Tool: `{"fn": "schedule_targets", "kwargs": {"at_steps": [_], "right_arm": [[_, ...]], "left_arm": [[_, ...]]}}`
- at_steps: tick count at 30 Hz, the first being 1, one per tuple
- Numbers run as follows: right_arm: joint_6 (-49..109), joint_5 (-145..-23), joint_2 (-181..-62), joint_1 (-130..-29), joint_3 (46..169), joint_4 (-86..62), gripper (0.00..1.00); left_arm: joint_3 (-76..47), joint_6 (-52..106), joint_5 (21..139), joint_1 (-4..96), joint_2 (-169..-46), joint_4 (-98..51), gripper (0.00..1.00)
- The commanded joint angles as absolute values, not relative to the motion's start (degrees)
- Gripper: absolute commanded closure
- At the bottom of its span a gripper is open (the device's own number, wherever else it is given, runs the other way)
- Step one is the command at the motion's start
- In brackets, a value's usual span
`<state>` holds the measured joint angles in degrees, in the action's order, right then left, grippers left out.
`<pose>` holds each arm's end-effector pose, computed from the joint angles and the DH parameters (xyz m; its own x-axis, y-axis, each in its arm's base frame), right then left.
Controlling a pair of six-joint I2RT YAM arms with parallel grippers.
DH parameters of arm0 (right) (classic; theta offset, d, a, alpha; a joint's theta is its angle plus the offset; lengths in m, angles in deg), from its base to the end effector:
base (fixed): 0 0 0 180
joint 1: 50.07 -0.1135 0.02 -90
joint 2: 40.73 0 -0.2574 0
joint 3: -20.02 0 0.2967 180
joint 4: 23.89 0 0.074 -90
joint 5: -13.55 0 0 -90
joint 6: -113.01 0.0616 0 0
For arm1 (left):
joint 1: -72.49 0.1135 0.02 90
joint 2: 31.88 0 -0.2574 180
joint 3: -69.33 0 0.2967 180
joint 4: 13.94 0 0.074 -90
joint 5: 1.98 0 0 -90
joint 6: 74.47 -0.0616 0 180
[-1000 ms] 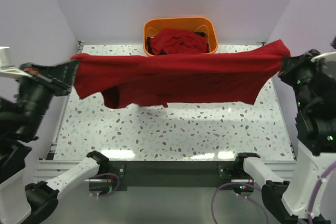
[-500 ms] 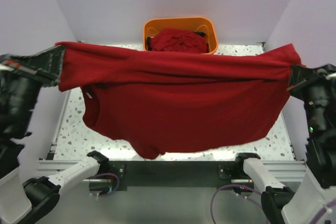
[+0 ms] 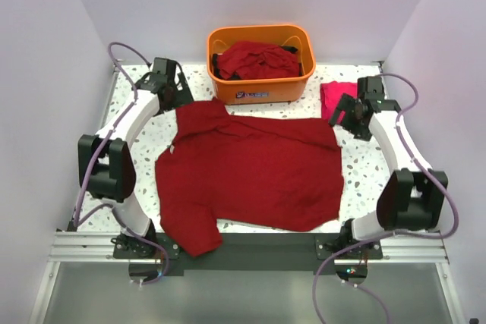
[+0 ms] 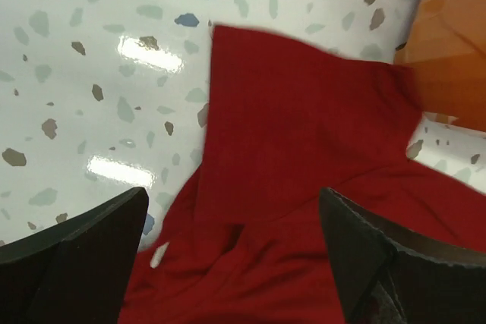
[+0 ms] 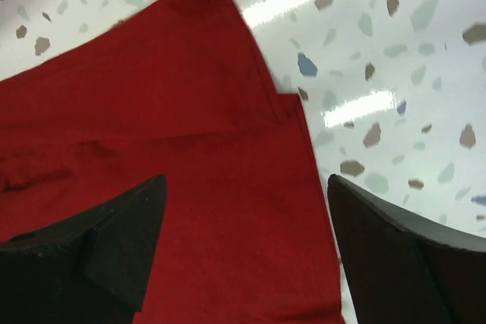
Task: Fold and stack the t-shirts
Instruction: Flatten the tshirt out
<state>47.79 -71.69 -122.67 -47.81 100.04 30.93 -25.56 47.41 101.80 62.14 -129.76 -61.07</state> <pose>0.3542 -0.0191 0.2452 -0.7231 0.4466 -0.5270 0.4272 0.8886 0.1669 0.4329 -0.0641 0.2503 -0.6538 -0.4020 -0.6410 -0.3781 0.9074 -0.1834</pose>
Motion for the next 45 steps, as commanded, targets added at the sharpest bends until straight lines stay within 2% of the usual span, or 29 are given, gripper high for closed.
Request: {"fn": "schedule_targets", "kwargs": {"at_steps": [1, 2, 6, 10, 16, 21, 28, 37, 40, 45], "right_arm": [[45.61, -73.45, -124.58, -47.78, 107.71, 26.87, 0.08], [45.43, -73.89, -123.1, -47.78, 106.06, 26.63, 0.01], [45.51, -75.83, -116.08, -47.96, 97.62, 24.95, 0.01], [45.86, -76.63, -111.93, -52.16, 90.15, 25.04, 0.01], [46.82, -73.81, -112.45, -61.57, 83.9, 25.05, 0.01], [47.88, -75.22, -119.03, -63.34, 80.64, 19.95, 0.01], [48.5, -70.57, -132.39, -63.34, 84.94, 16.69, 0.01], [47.98, -71.61, -144.61, -55.26, 96.62, 11.6, 0.01], [45.35, -72.4, -146.2, -54.73, 101.45, 11.5, 0.02], [43.14, -72.93, -142.96, -54.73, 103.76, 12.82, 0.02]], "left_arm": [[-31.98, 46.64, 99.09, 62.2, -127.32, -57.68, 0.0], [-29.98, 46.99, 99.53, 62.2, -126.11, -58.04, 0.0], [-17.34, 48.57, 100.15, 62.2, -117.24, -55.33, 0.0], [-3.36, 50.77, 94.8, 62.12, -106.88, -52.24, 0.0], [8.35, 50.69, 89.88, 61.5, -100.27, -54.79, 0.0], [17.49, 52.71, 81.54, 60.71, -101.04, -46.8, 0.0], [16.8, 52.45, 80.98, 60.71, -113.68, -41.52, 0.0], [3.99, 50.69, 84.33, 61.94, -129.14, -39.23, 0.0], [-1.9, 50.07, 83.89, 62.29, -133.38, -40.99, 0.0], [-6.23, 48.58, 87.22, 62.29, -131.73, -43.27, 0.0]]}}
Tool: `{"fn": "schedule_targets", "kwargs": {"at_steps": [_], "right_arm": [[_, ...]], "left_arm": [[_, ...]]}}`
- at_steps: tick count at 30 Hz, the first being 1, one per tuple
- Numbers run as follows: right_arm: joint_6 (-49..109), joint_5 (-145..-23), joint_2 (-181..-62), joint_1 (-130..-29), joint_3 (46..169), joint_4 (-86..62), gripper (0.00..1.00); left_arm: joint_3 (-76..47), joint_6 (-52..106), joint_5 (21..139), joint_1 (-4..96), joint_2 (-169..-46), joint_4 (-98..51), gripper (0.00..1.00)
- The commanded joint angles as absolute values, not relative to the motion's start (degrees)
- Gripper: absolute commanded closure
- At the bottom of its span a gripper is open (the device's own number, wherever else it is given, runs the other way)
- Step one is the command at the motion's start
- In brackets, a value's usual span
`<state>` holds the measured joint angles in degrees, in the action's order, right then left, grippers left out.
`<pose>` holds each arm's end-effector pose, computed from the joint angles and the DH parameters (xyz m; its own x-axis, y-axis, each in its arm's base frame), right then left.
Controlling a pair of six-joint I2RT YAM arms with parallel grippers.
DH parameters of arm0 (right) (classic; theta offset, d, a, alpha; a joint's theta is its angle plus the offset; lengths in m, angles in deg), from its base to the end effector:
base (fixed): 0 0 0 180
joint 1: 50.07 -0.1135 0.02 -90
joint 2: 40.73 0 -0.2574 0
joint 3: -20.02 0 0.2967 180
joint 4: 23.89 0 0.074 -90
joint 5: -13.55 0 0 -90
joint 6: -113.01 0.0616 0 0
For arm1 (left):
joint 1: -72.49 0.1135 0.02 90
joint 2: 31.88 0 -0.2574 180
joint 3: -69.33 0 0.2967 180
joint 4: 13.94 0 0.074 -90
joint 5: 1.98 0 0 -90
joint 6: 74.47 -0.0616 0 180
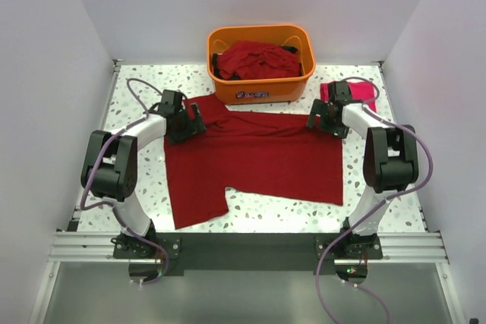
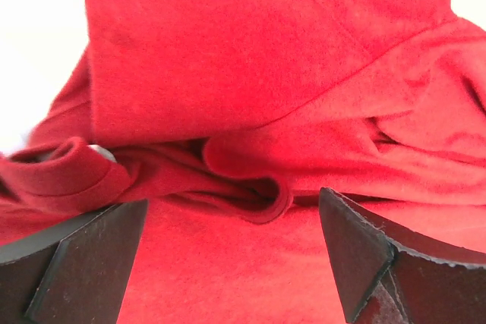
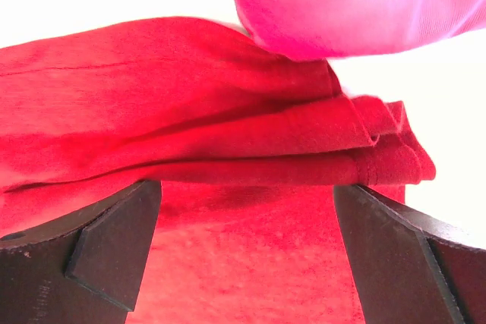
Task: Fold and stack the t-shirts
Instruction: Flatten the tshirt out
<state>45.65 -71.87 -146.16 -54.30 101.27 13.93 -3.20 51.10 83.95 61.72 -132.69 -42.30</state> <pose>0.4219 0.0263 0.1205 -0.8266 0.3236 -0.4604 0.3056 0.9451 0.1156 0.3961 -0.0798 0.1126 -0.7981 -0.4388 -0.4128 -0.2945 0.8819 -0.3681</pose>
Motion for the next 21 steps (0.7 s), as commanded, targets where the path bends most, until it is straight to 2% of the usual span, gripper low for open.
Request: {"fn": "schedule_targets", "kwargs": {"at_steps": [1, 6, 10, 13, 17, 21], "right_arm": [[42.79, -72.93, -140.69, -54.73, 103.15, 13.61, 0.02], [43.83, -72.32, -132.16, -54.64, 97.0, 16.42, 0.01], [45.6, -72.58, -123.98, -56.04, 87.01, 17.74, 0.01], [48.06, -68.72, -120.28, -61.57, 81.55, 19.59, 0.01], [50.52, -71.61, -120.45, -65.09, 77.31, 17.75, 0.01], [49.82, -69.77, -125.8, -65.18, 79.05, 17.04, 0.01]], "left_arm": [[-7.45, 48.32, 87.67, 62.29, -130.42, -44.41, 0.0], [-4.13, 47.34, 86.6, 62.12, -123.56, -51.61, 0.0], [7.43, 50.15, 87.41, 60.37, -110.41, -55.49, 0.0], [14.66, 53.76, 87.85, 55.63, -102.99, -55.49, 0.0], [17.85, 56.49, 87.85, 53.86, -101.13, -54.8, 0.0], [18.64, 55.52, 89.43, 54.55, -106.55, -49.96, 0.0]]}}
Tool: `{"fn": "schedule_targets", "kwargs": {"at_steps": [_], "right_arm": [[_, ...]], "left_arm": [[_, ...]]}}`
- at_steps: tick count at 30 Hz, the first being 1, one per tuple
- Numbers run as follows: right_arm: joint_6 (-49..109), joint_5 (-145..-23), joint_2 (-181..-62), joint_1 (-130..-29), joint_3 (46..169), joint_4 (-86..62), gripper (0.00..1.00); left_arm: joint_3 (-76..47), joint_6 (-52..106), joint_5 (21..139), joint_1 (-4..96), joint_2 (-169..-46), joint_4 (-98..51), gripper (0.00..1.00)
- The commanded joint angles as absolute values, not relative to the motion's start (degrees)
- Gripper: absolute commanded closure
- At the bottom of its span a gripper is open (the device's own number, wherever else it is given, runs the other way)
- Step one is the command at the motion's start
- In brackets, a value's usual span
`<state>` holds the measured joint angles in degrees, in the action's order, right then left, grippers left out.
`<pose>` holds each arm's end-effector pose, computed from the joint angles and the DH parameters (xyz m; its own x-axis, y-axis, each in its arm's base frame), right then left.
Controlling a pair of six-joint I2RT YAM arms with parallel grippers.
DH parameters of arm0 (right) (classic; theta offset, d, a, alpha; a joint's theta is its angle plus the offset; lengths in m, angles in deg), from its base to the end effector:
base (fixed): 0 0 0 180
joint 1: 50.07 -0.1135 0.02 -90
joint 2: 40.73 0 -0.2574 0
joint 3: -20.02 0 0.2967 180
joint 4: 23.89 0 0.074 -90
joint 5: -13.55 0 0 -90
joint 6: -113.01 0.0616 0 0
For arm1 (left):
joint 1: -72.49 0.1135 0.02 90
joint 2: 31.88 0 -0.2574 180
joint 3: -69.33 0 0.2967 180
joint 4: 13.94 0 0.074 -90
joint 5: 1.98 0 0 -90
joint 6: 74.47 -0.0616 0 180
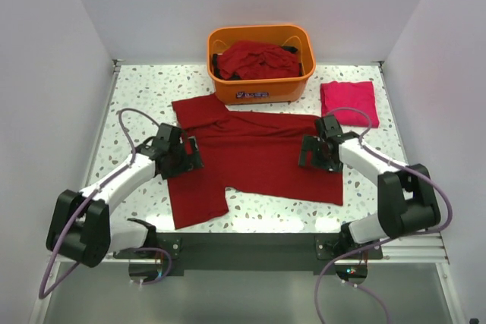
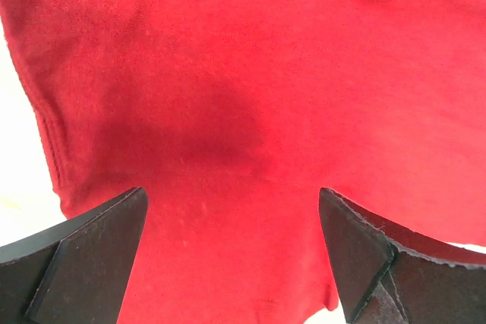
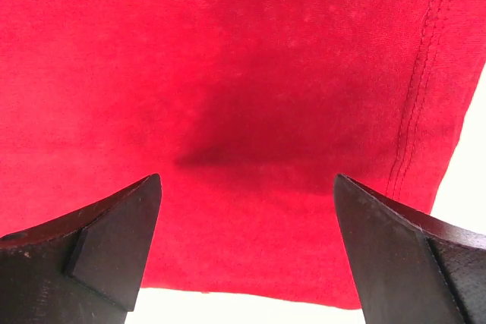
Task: Fold and stack the t-shirts
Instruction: Flatten the tshirt out
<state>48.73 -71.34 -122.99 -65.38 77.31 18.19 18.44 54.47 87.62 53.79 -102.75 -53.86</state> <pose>0.2976 0.0758 0.1187 -0.8998 0.2018 -0.3869 0.1787 0.9793 0.0953 0.2674 -0.0910 0.1380 -0.8410 -0.3789 -0.3863 -0.2631 0.9102 -0.3199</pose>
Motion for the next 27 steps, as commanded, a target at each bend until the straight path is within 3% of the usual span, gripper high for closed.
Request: {"fn": "schedule_targets", "kwargs": {"at_steps": [1, 6, 15, 20, 27], "right_arm": [[49.56, -69.42, -128.77, -65.1, 80.45, 16.87, 0.01], [48.68, -64.41, -135.82, -64.31, 86.26, 18.01, 0.01], [46.48, -62.47, -143.74, -60.53, 96.28, 16.42, 0.01], [45.95, -66.16, -137.17, -60.53, 96.56, 17.74, 0.01], [45.43, -69.68, -122.4, -60.62, 87.78, 18.01, 0.01]], "left_arm": [[17.07, 55.09, 89.17, 55.08, -108.5, -49.87, 0.0], [12.5, 52.45, 88.29, 57.63, -119.22, -46.89, 0.0], [2.84, 48.84, 85.74, 59.04, -127.59, -46.08, 0.0], [2.47, 49.01, 89.33, 59.04, -121.54, -51.97, 0.0], [12.29, 54.72, 94.7, 58.34, -105.8, -64.79, 0.0]]}}
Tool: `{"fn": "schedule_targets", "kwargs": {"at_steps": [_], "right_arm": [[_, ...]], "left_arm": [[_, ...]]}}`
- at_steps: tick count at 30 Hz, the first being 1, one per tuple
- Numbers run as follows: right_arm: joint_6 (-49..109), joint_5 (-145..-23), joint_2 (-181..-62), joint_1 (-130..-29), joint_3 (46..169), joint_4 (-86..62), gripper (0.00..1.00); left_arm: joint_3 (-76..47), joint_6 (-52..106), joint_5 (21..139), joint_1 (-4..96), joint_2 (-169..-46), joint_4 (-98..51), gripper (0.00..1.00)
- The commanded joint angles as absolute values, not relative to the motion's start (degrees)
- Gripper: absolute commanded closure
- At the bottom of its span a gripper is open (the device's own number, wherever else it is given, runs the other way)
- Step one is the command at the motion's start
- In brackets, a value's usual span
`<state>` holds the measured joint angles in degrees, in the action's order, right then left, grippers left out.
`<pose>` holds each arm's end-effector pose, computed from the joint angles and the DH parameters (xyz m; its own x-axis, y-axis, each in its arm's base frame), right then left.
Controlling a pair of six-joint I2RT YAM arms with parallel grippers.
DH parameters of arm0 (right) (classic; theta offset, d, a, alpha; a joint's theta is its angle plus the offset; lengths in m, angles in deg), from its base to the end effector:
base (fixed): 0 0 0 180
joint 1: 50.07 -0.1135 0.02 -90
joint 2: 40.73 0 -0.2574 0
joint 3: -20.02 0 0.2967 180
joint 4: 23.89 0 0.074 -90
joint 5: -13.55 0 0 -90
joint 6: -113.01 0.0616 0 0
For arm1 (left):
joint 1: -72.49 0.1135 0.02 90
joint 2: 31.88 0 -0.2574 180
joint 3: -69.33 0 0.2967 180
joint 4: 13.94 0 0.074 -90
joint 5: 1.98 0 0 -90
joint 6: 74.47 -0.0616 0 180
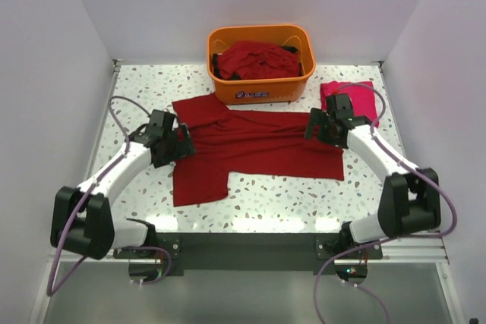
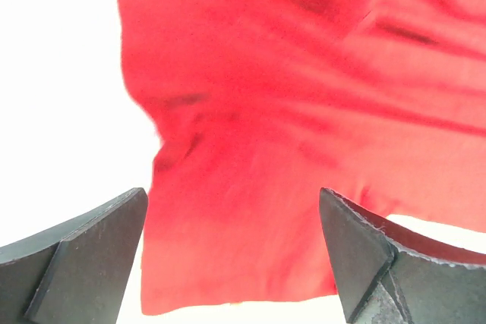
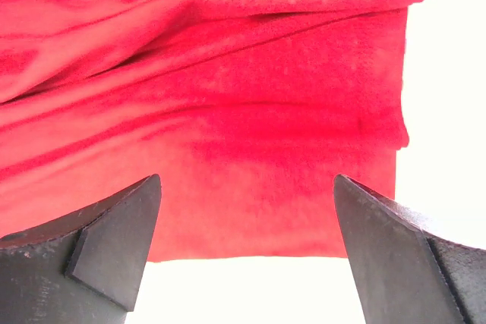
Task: Fold and stack the t-shirts
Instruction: Flatten the tshirt out
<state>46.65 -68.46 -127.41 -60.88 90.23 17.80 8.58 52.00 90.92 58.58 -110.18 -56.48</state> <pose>0.3560 0.0593 0.1717 -0.8100 0.2496 -0.5306 0.2304 0.9676 0.1034 0.3097 -0.0735 0.1586 -0.8048 -0.4123 -0.4271 -0.3267 0.9083 -0.2611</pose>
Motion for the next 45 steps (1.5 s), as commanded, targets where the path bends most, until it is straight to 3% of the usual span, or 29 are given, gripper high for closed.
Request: {"fn": "schedule_targets", "kwargs": {"at_steps": [1, 9, 13, 19, 30, 42, 45], "right_arm": [[45.42, -69.24, -120.82, -60.62, 87.24, 18.36, 0.01], [46.13, -69.77, -117.11, -60.61, 83.37, 18.36, 0.01], [46.3, -70.12, -117.46, -60.61, 83.19, 18.1, 0.01], [45.86, -69.42, -117.29, -60.53, 84.07, 18.45, 0.01], [44.63, -65.11, -116.14, -60.26, 84.69, 20.56, 0.01], [45.07, -67.13, -113.16, -60.09, 83.19, 22.14, 0.01], [45.33, -67.39, -112.19, -60.09, 83.1, 23.1, 0.01]], "left_arm": [[13.53, 56.3, 94.7, 57.9, -105.01, -67.85, 0.0], [23.81, 69.66, 93.03, 47.62, -92.79, -77.37, 0.0], [25.58, 73.36, 94.26, 47.18, -89.36, -78.7, 0.07], [24.01, 72.84, 96.63, 47.18, -93.21, -78.7, 0.12], [25.32, 69.76, 92.85, 47.18, -106.93, -67.71, 0.41], [27.17, 70.55, 97.95, 47.26, -108.34, -65.25, 0.55], [27.69, 69.15, 97.08, 48.31, -109.22, -62.44, 0.65]]}}
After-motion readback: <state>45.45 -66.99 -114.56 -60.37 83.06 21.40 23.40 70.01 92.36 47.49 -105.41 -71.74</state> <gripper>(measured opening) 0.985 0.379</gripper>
